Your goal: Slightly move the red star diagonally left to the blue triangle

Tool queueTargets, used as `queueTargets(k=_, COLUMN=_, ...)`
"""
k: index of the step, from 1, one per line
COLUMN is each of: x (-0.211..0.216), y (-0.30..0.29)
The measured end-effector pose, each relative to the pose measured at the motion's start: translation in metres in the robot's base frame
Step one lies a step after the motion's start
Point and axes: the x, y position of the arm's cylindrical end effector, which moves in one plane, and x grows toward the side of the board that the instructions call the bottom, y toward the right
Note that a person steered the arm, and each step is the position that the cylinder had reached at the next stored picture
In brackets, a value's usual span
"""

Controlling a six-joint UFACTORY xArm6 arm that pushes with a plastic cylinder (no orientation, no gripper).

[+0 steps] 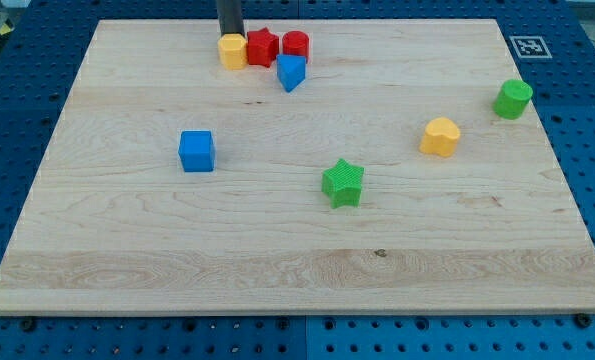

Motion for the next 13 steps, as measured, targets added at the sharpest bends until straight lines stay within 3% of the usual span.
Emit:
queueTargets(k=2, x=-0.04, y=0.009)
queueTargets(k=4, x=-0.041, y=0.01)
queueTargets(k=11, x=-0.018, y=0.048)
queueTargets(k=13, x=0.008, y=0.048)
